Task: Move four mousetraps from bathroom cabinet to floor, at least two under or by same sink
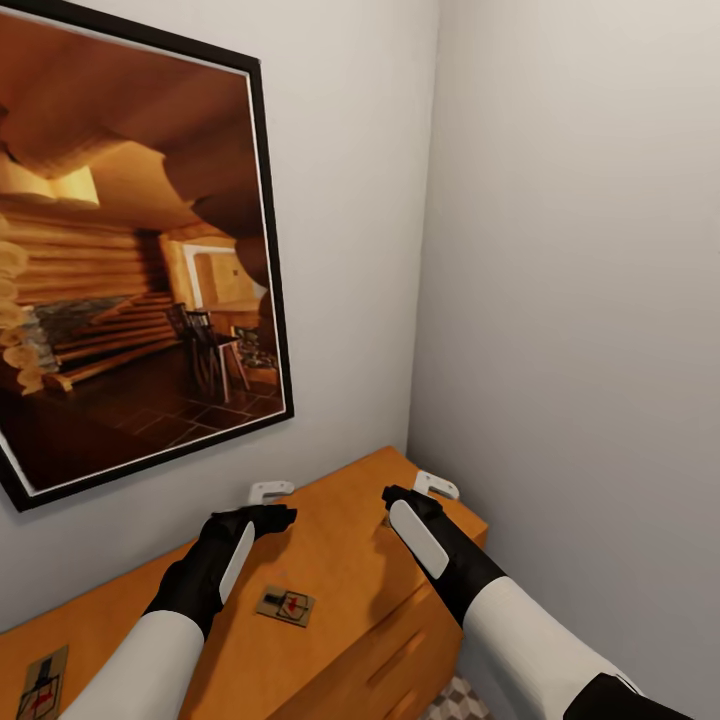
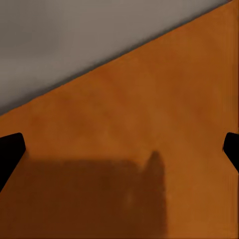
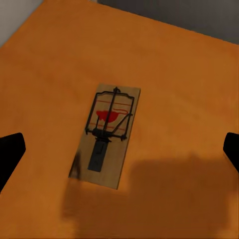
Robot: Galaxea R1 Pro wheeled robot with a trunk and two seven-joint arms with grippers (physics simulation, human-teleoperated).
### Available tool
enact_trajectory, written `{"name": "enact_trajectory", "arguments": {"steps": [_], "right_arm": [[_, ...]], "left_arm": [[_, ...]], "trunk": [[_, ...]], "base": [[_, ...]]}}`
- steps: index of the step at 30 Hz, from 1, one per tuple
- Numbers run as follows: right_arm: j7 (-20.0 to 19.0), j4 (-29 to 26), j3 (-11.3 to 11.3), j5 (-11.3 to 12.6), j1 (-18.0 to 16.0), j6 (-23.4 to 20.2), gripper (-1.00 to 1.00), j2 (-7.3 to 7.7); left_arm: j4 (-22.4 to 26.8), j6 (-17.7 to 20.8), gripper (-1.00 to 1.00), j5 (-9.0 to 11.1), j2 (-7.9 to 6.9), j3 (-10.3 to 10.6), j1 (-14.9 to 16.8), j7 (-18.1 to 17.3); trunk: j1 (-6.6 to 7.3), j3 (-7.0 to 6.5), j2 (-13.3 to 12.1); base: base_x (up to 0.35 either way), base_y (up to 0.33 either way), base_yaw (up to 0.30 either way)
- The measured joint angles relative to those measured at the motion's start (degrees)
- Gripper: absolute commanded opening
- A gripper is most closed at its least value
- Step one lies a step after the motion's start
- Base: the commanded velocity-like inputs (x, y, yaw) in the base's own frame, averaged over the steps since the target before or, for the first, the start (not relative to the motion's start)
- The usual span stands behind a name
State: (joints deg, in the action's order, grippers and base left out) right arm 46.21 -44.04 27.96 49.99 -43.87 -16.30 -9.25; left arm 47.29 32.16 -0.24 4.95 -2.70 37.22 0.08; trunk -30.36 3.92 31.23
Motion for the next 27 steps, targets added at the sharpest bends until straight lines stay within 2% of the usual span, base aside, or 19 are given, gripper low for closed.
{"name": "enact_trajectory", "arguments": {"steps": [27], "right_arm": [[0.31,0.05,0.15,0.09,0.0,0.05,1.0,-0.01]], "left_arm": [[-0.01,0.02,1.0,0.06,0.0,-0.02,0.0,-0.07]], "trunk": [[-0.01,0.0,0.0]], "base": [[0.007,-0.005,0.0]]}}
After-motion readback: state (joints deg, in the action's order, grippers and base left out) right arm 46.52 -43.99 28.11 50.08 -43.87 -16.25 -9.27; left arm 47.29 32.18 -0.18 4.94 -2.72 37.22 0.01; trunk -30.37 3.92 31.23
